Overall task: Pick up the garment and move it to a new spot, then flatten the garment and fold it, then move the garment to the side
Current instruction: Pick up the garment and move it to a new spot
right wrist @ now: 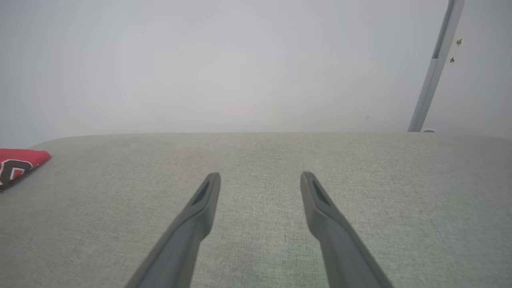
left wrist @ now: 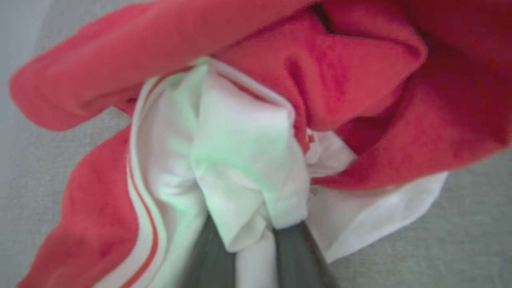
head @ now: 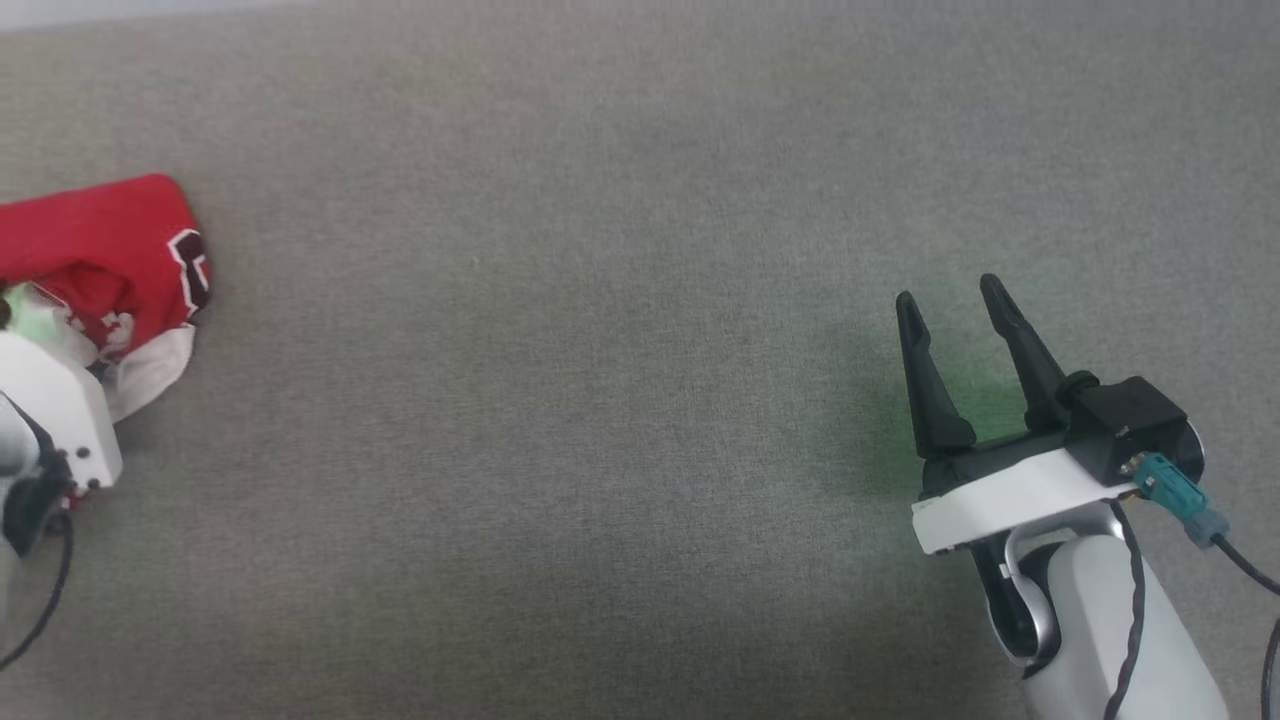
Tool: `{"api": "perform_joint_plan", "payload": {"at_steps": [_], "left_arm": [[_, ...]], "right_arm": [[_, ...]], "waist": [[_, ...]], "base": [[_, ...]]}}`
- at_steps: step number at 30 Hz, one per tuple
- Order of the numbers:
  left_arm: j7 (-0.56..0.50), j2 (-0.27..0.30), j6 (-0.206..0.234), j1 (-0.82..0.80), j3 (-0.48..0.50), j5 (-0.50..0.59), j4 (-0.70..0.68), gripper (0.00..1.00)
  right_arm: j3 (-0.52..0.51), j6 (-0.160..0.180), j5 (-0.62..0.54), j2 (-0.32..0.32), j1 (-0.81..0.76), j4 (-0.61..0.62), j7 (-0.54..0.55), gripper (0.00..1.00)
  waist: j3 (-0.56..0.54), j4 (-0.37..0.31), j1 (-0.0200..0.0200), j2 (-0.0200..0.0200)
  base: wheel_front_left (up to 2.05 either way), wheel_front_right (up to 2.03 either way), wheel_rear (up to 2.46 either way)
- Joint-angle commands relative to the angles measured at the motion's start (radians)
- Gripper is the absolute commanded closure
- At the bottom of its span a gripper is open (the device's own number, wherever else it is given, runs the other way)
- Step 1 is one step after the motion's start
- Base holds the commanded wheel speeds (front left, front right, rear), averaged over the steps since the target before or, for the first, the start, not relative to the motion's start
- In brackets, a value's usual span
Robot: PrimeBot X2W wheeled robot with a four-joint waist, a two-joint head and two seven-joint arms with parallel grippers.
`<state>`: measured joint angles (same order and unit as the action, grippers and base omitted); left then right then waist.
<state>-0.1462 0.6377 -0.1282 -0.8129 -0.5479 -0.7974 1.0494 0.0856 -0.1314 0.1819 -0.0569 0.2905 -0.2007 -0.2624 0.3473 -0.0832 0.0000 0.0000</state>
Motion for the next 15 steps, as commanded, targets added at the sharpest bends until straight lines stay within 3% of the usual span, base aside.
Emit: {"api": "perform_joint_plan", "payload": {"at_steps": [1, 5, 8, 15], "left_arm": [[0.010, -0.022, -0.003, 0.039, -0.020, 0.012, 0.019, 1.00], [0.131, 0.002, -0.002, -0.019, -0.032, 0.045, 0.016, 1.00], [0.192, -0.013, -0.002, -0.052, -0.043, 0.052, 0.005, 1.00], [0.202, -0.036, -0.002, -0.080, -0.154, 0.030, -0.171, 1.00]], "right_arm": [[-0.003, 0.001, -0.001, 0.005, -0.013, -0.003, -0.003, 0.00], [-0.001, 0.001, 0.006, 0.006, -0.031, -0.014, -0.003, 0.00], [0.002, 0.001, 0.011, 0.007, -0.047, -0.021, -0.003, 0.00], [0.007, 0.001, 0.039, 0.006, -0.076, -0.027, -0.003, 0.00]], "waist": [[-0.024, 0.012, 0.0000, 0.0000], [-0.074, 0.033, 0.0000, 0.0000], [-0.110, 0.046, 0.0000, 0.0000], [-0.176, 0.030, 0.0000, 0.0000]], "base": [[0.00, 0.00, 0.00], [0.00, 0.00, 0.00], [0.00, 0.00, 0.00], [0.00, 0.00, 0.00]]}}
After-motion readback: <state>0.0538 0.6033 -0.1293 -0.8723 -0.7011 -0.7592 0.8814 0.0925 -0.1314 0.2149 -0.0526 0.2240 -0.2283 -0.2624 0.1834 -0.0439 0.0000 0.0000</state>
